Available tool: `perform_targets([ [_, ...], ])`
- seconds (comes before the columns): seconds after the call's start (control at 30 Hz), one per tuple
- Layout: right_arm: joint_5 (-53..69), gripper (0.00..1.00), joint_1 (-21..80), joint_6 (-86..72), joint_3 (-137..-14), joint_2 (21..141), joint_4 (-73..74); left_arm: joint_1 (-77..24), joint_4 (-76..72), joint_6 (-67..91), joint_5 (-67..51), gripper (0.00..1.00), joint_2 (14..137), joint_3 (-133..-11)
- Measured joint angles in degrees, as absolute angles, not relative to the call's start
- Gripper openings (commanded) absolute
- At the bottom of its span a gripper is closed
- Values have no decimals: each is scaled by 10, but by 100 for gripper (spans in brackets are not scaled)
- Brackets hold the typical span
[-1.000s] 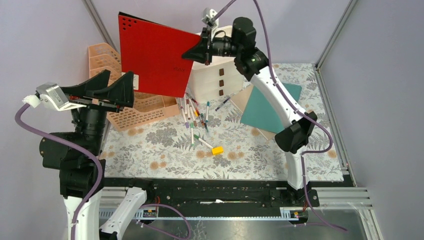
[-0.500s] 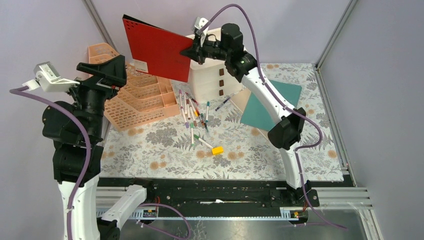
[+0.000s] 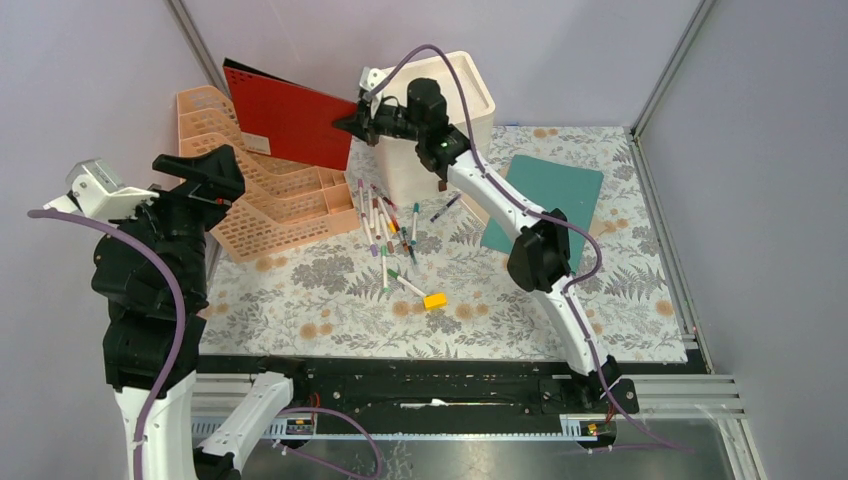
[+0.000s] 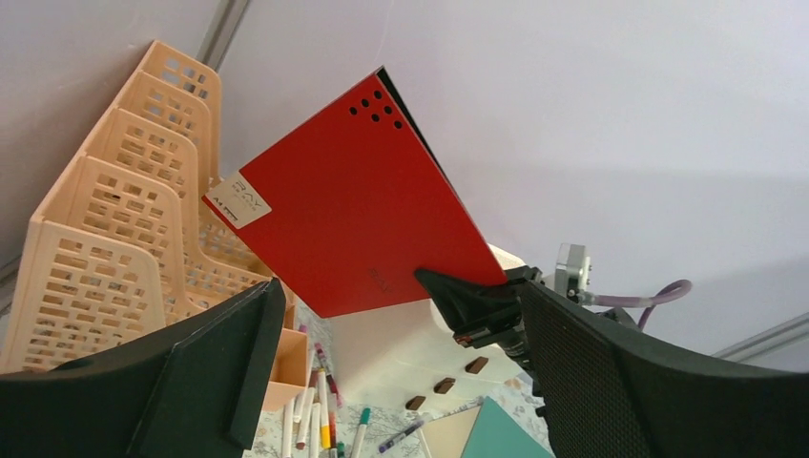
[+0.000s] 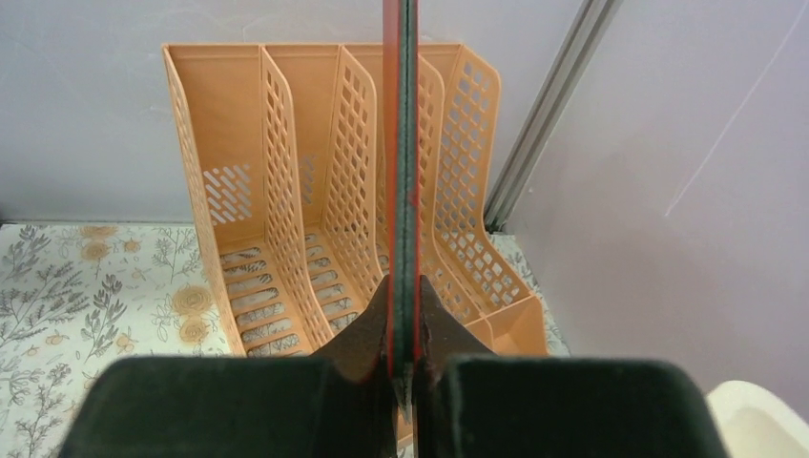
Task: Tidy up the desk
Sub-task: Place the folder in the storage box.
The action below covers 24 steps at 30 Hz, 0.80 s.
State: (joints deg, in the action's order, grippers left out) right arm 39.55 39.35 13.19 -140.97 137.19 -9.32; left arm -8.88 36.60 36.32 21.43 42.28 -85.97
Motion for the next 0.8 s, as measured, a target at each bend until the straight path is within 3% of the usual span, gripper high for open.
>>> perform_targets([
  [0.53, 468, 0, 395, 135, -1388, 1398, -145, -89, 369, 333, 236, 99, 417, -839],
  [0.8, 490, 0, 395, 144, -1273, 1365, -178, -89, 363, 324, 247, 99, 397, -822],
])
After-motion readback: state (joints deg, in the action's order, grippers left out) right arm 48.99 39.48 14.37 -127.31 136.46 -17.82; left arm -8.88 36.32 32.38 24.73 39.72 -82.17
